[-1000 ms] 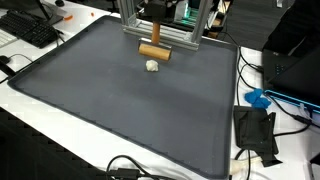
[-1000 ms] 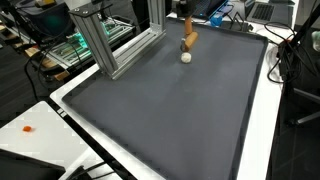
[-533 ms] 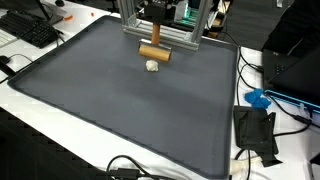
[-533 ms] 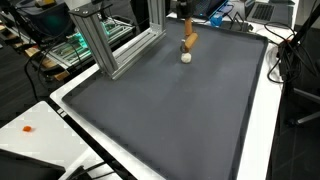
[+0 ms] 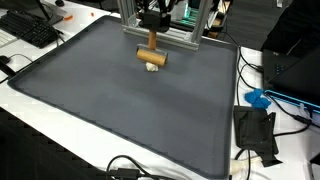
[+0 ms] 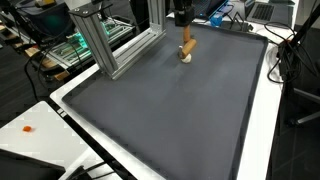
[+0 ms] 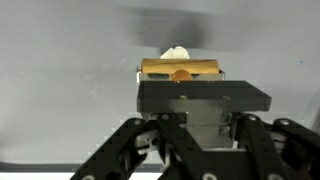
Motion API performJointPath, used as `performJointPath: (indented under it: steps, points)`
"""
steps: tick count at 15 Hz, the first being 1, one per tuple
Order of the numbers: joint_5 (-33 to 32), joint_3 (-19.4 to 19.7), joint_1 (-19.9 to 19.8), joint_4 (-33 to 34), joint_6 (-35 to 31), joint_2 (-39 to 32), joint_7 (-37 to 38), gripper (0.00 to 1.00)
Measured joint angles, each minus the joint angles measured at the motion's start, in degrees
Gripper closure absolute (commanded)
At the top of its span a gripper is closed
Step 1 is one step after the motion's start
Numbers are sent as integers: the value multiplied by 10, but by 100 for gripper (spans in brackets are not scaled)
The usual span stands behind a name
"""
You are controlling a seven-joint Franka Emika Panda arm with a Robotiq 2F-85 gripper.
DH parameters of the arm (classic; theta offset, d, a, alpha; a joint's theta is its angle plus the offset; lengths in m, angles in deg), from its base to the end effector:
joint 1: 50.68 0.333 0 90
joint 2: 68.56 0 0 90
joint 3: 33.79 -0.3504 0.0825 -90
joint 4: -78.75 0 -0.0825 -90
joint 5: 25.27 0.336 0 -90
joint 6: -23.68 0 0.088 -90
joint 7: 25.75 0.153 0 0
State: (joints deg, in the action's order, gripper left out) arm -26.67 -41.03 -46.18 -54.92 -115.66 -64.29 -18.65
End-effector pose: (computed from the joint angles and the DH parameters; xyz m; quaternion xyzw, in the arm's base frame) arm 0.4713 0.0976 0.4033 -0.9950 -0.0491 -0.0873 0.0009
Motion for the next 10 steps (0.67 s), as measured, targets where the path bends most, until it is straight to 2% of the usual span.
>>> performJointPath:
  steps: [10]
  points:
    - [-5,12,0,0,-32,-28,8,77]
